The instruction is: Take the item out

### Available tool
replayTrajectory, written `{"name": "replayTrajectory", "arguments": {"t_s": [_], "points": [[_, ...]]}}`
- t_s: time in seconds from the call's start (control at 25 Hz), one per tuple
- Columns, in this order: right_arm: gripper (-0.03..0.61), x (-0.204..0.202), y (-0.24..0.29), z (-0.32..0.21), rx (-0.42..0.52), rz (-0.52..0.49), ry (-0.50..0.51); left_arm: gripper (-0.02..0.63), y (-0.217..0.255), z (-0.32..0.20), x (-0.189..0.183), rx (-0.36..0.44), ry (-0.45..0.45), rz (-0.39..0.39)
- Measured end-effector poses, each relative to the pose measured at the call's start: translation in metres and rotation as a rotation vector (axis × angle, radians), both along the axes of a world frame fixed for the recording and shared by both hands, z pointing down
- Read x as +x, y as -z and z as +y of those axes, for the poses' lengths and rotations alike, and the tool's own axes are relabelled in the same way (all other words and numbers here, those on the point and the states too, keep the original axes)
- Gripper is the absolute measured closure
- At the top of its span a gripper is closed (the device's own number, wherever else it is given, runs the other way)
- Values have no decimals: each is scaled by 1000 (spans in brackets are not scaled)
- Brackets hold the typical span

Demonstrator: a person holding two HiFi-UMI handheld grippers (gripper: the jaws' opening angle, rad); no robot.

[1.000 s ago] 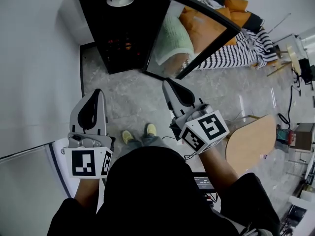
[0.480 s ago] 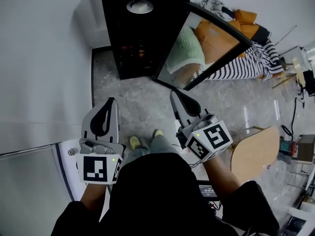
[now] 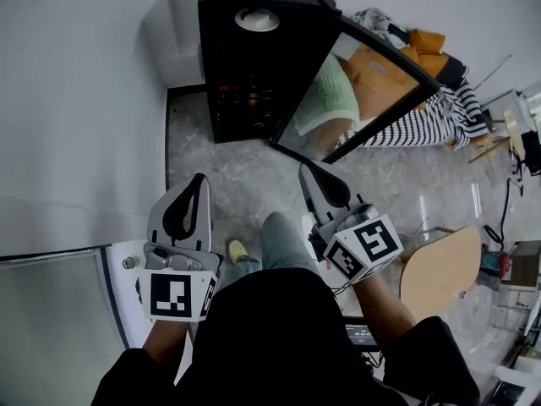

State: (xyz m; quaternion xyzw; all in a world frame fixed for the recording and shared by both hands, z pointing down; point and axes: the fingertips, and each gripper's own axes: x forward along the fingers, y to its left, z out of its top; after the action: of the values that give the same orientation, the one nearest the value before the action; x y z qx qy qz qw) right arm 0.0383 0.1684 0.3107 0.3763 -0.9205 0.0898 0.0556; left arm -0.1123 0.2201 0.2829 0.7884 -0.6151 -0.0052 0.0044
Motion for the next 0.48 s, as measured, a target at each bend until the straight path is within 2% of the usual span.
{"name": "replayTrajectory", "arguments": {"t_s": [0.48], "points": [[574, -21, 4, 1, 12, 12, 10, 606, 2, 3, -25, 7, 25, 11]]}}
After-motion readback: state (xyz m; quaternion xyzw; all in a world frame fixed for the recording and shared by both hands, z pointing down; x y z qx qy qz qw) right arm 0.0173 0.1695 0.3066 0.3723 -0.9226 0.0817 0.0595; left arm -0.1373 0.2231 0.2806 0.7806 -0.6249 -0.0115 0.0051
